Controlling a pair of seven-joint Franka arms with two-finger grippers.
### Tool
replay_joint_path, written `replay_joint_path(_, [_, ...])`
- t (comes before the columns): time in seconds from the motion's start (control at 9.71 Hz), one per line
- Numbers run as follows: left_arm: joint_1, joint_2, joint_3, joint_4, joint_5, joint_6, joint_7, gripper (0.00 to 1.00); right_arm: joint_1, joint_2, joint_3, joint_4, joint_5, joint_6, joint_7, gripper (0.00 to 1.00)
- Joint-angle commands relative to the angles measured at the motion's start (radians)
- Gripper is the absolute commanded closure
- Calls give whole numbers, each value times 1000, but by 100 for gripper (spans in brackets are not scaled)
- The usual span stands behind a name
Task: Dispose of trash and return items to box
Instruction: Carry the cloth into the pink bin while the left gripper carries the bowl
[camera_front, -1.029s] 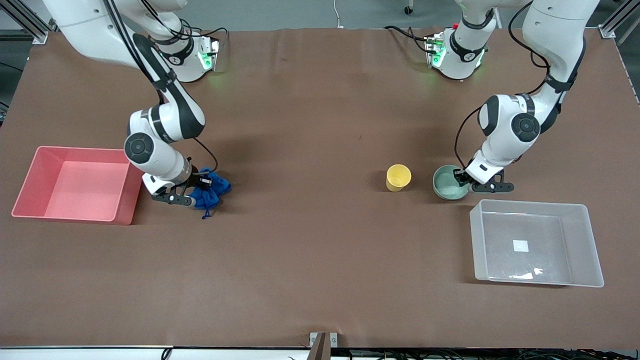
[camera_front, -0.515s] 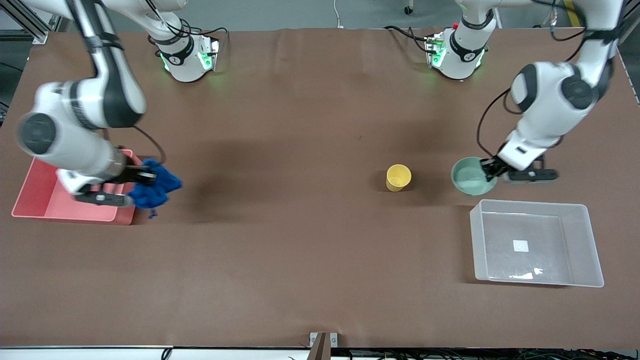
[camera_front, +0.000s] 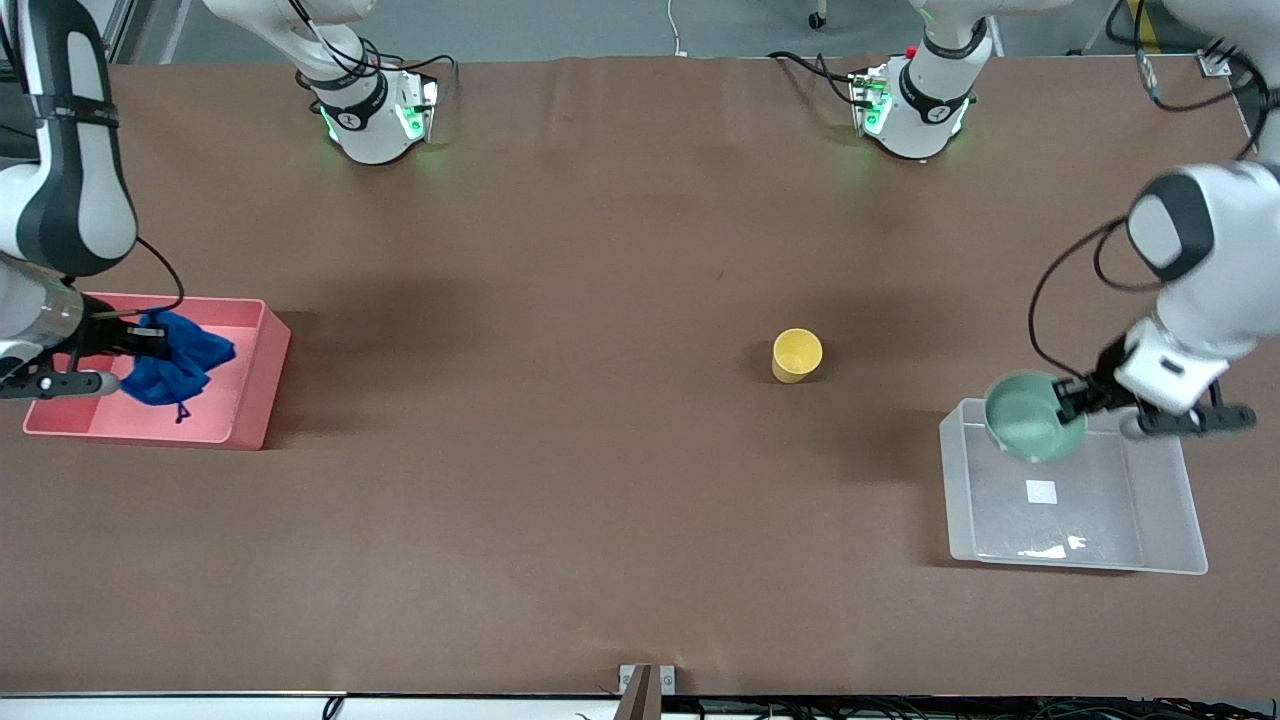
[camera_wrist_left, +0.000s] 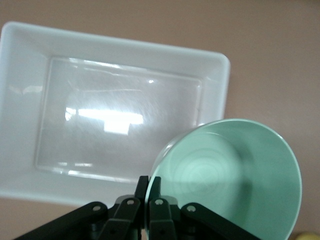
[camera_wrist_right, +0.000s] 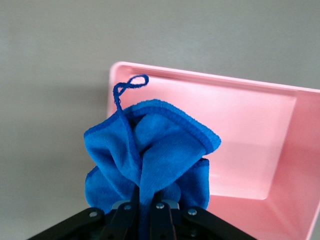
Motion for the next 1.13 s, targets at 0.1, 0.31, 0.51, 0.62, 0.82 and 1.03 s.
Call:
replay_joint_path(0.1, [10,277,84,269,-105,-51,159,100,-28,39,-22,-130,7,199,-91,96])
replay_joint_path(0.31, [27,339,98,272,-113,-49,234,100,-39,75,-23,-149,7,242,-94,90])
replay_joint_path(0.51, [25,380,98,271,-139,-42,242,100,-56,92,-23,-197,7,307,-138,16])
replay_joint_path(0.62, [28,400,98,272,-139,-35,247,99,-53,86,-22,-199,7,304,-140,0])
replay_joint_path(0.82, [24,428,98,265,-141,38,250,97,-28,-19,-11,-178,7,211,-126,0])
replay_joint_path(1.03, [25,440,98,260,-136,48,254,87,-51,-105,120,-67,6,23,110,0])
